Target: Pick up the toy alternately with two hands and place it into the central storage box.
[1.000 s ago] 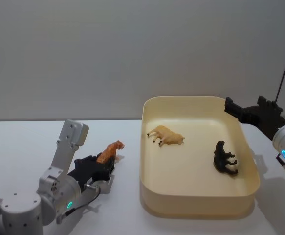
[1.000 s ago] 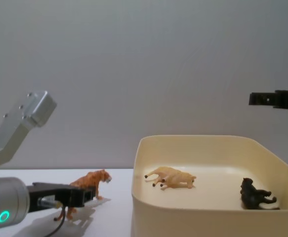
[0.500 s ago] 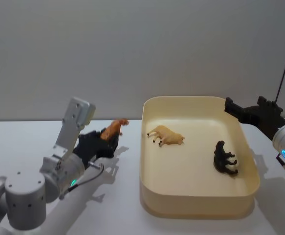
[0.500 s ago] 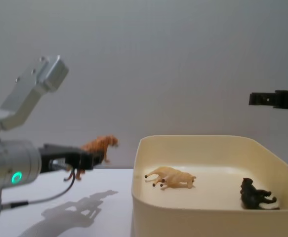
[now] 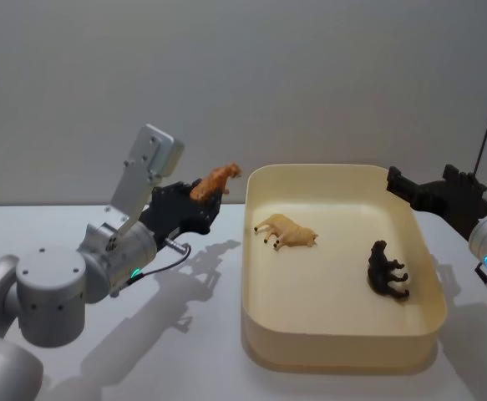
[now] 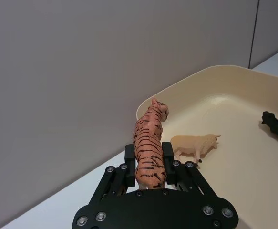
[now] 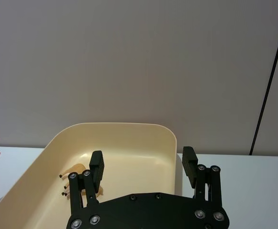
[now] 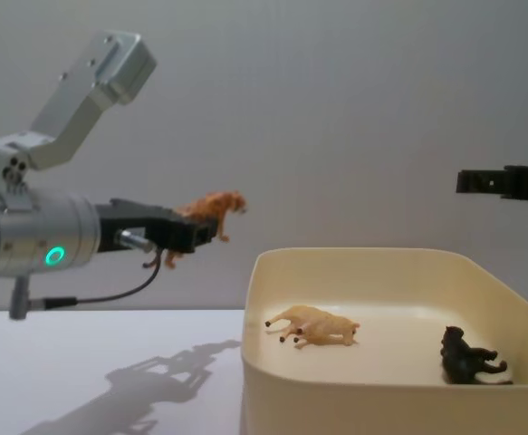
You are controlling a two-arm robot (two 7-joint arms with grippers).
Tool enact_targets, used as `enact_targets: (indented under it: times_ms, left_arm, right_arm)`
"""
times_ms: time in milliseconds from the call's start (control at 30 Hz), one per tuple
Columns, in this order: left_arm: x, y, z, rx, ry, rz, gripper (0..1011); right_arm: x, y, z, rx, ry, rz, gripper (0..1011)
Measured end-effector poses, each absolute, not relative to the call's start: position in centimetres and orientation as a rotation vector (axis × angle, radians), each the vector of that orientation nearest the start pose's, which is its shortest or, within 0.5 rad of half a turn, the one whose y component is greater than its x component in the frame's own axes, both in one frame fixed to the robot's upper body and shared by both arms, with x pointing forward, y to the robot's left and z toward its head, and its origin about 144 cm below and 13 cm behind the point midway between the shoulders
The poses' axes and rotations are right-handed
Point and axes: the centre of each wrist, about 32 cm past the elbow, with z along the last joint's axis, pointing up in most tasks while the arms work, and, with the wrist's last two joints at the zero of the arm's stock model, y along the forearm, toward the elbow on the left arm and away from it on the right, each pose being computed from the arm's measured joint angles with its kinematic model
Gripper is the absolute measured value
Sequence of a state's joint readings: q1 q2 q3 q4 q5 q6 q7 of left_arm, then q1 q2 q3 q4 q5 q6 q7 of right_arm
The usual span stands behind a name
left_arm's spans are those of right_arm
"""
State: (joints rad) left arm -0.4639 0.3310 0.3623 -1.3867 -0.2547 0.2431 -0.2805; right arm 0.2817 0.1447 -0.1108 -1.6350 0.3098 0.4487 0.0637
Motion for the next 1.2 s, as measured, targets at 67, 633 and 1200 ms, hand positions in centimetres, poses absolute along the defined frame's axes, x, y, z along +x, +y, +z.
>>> enact_targets:
  times_ms: [67, 633, 1200]
  left_arm:
    - [57.2, 23.5, 124.2, 0.207, -0.087, 1.026, 301]
    - [61.3, 21.7, 125.6, 0.223, -0.143, 0.84, 301]
    - [63.5, 20.4, 125.7, 0.241, -0.169, 0.772, 677]
  right_arm:
    - [52.3, -23.1, 125.8, -0.006, 0.185, -1.329, 1001]
    - [52.3, -23.1, 125.8, -0.006, 0.185, -1.328, 1001]
    - [52.3, -23.1, 125.8, -0.006, 0.185, -1.328, 1001]
